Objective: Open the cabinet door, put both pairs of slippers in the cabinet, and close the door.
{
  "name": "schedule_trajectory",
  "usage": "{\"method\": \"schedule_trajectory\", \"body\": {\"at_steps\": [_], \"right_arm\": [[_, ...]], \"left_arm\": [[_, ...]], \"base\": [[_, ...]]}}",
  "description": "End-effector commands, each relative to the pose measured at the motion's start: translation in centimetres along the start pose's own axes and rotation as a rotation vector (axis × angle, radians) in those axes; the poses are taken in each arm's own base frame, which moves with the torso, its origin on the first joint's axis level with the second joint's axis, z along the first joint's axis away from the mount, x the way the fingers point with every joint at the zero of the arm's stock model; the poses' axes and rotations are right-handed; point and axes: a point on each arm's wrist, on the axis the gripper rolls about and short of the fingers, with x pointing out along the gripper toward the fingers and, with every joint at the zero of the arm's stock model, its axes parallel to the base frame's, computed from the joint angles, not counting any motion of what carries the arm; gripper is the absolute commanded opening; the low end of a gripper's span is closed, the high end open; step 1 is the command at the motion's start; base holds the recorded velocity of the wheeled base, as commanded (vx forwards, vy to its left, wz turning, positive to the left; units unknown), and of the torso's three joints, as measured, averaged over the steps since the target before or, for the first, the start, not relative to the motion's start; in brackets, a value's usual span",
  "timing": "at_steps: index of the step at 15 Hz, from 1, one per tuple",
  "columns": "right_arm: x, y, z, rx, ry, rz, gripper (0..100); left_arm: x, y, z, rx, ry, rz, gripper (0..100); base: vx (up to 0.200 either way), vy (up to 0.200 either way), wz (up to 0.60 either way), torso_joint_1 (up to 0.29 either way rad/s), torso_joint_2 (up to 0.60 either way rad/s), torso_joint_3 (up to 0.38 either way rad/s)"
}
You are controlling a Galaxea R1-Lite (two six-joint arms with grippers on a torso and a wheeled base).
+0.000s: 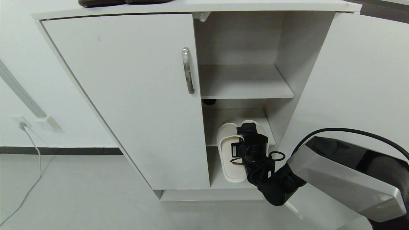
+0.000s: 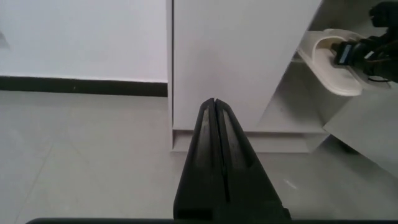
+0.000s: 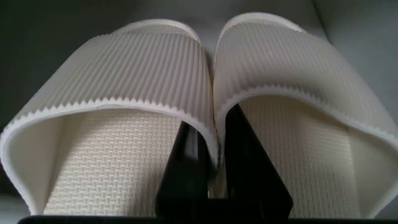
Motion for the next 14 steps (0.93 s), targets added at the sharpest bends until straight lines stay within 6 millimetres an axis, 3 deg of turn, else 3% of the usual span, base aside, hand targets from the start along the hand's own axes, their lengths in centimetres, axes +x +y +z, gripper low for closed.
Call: {"method": "schedule_trajectory", "body": {"at_steps": [1, 4, 9, 14], "right_arm": [[0.0, 0.0, 0.2, 0.002, -0.005, 0.002, 0], [0.3, -0.2, 0.1, 0.000, -0.001, 0.005, 0], [1.5, -0.3, 1.0, 0.006, -0.008, -0.004, 0], [3.8, 0.1, 0.5, 0.020, -0.020, -0.018, 0]], "left_arm": [[0.0, 0.0, 0.0, 0.000, 0.001, 0.000, 0], [0.0, 0.0, 0.0, 0.000, 0.001, 0.001, 0], [0.0, 0.0, 0.0, -0.002, 0.001, 0.003, 0], [0.0, 0.0, 0.0, -0.002, 0.001, 0.003, 0]], "base": [[0.200, 0.000, 0.00, 0.002, 0.00, 0.002], [0.200, 0.000, 0.00, 0.001, 0.01, 0.001], [0.000, 0.000, 0.00, 0.000, 0.00, 0.000], [0.000, 0.000, 0.00, 0.000, 0.00, 0.000]]}}
